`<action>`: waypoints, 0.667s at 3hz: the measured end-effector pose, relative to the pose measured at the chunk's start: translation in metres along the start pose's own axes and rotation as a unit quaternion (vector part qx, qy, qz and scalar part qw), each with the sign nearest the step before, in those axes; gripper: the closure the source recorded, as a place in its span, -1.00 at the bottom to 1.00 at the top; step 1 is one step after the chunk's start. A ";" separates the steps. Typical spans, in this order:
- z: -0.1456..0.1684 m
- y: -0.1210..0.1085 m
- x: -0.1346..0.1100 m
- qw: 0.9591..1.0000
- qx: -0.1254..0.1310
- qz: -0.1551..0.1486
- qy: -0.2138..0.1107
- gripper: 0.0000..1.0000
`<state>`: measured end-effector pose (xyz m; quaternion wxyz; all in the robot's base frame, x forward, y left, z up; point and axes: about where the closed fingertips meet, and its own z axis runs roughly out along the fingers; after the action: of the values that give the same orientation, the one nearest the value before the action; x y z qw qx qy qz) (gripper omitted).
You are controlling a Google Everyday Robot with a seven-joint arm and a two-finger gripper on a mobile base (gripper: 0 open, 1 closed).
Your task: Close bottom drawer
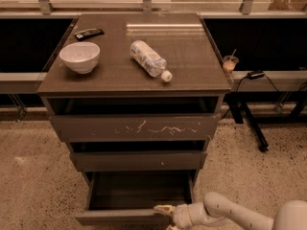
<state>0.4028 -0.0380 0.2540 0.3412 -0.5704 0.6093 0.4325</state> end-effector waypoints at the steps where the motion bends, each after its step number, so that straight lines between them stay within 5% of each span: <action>1: 0.009 0.000 0.023 1.000 0.005 0.026 -0.003 -0.08; 2: 0.011 -0.001 0.040 0.998 0.030 0.045 0.013 0.38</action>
Offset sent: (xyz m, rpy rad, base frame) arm -0.0001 -0.0180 -0.0631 -0.1159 0.0619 -0.1853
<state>0.3979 -0.0439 0.2136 0.3300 -0.5373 0.6518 0.4213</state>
